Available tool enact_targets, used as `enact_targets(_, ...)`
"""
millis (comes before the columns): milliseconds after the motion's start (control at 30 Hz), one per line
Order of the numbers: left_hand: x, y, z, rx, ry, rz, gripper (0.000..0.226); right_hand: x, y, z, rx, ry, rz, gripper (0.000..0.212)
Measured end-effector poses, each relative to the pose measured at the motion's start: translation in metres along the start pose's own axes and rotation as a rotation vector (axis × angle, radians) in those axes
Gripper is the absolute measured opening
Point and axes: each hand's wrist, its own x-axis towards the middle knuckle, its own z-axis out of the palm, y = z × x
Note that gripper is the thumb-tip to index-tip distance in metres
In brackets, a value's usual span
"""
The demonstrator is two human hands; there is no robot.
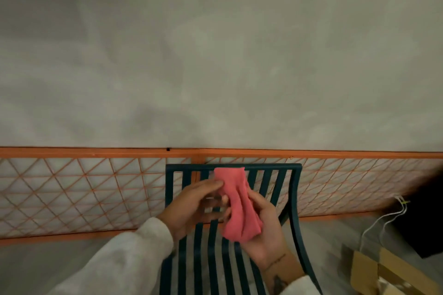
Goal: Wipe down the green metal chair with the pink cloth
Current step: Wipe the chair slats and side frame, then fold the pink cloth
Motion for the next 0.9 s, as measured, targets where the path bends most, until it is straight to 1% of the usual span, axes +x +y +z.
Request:
enact_targets(33,-0.006,-0.003,0.007,-0.033,0.016,-0.001,0.032,-0.009,0.001,-0.004,0.015,-0.014,0.013,0.04)
enact_targets(133,-0.029,-0.018,0.05,0.022,0.09,0.027,0.031,-0.05,-0.013,-0.035,-0.05,-0.076,0.081,0.052)
enact_targets(167,-0.035,-0.025,0.064,0.031,0.113,0.035,0.028,-0.062,-0.019,-0.044,-0.098,-0.094,0.117,0.051)
enact_targets(267,-0.054,-0.045,0.115,0.051,0.232,0.035,0.025,-0.097,-0.036,-0.078,-0.265,-0.109,0.185,0.033)
enact_targets(367,-0.069,-0.067,0.145,0.072,0.305,-0.009,0.026,-0.119,-0.04,-0.108,-0.452,-0.086,0.223,0.041)
enact_targets(467,-0.077,-0.082,0.168,0.126,0.39,-0.028,0.024,-0.14,-0.046,-0.129,-0.592,-0.052,0.239,0.026)
enact_targets(567,-0.082,-0.087,0.186,0.192,0.413,0.006,0.021,-0.152,-0.053,-0.146,-0.658,-0.029,0.205,0.025)
enact_targets(633,-0.088,-0.089,0.197,0.203,0.423,0.039,0.019,-0.164,-0.055,-0.156,-0.68,-0.024,0.16,0.025)
enact_targets(700,-0.092,-0.092,0.204,0.182,0.413,0.067,0.022,-0.175,-0.053,-0.162,-0.664,0.009,0.111,0.024)
enact_targets(800,-0.092,-0.104,0.215,0.098,0.286,0.039,0.039,-0.187,-0.051,-0.174,-0.595,0.102,0.042,0.025)
enact_targets(900,-0.092,-0.122,0.235,0.112,0.181,0.0,0.053,-0.202,-0.06,-0.19,-0.535,0.166,-0.033,0.026)
